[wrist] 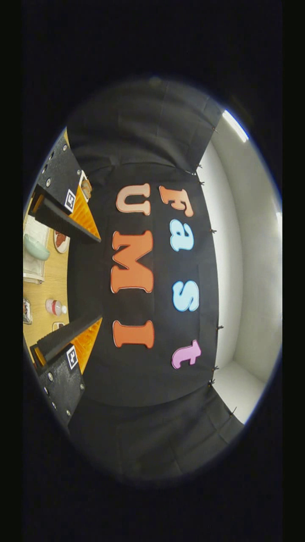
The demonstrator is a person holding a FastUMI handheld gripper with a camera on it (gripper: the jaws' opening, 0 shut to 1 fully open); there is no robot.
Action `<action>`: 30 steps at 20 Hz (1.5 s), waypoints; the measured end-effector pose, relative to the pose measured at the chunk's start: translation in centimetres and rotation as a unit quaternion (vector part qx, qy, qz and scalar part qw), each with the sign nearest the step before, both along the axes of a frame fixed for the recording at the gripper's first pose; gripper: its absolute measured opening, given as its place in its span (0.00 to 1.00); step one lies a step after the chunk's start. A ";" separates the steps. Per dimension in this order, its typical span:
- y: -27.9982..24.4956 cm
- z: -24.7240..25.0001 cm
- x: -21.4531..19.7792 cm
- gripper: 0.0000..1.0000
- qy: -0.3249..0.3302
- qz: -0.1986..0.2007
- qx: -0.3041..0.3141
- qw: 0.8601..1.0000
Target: Take the plate from the dish rack, then take the spoon from the basket and place it into the plate.
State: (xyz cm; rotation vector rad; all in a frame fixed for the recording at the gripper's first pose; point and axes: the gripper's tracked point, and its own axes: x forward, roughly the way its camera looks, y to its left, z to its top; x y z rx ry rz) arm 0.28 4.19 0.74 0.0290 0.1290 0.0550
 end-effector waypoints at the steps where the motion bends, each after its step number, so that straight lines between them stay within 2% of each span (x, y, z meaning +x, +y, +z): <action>1: 0.3 -0.7 0.0 0.98 0.014 0.005 0.002 1.000; 7: 1.6 -6.0 0.3 0.98 0.121 0.023 0.018 0.992; 10: 2.5 -9.6 0.1 0.98 0.189 0.034 0.016 0.981; 17: 5.0 -15.9 -0.9 0.98 0.298 0.069 0.010 0.952; 20: 5.7 -18.7 -1.1 0.98 0.351 0.076 0.004 0.933; 25: 6.8 -24.1 -2.4 0.97 0.446 0.080 -0.005 0.892; 30: 7.7 -28.0 -3.4 0.89 0.513 0.082 -0.018 0.854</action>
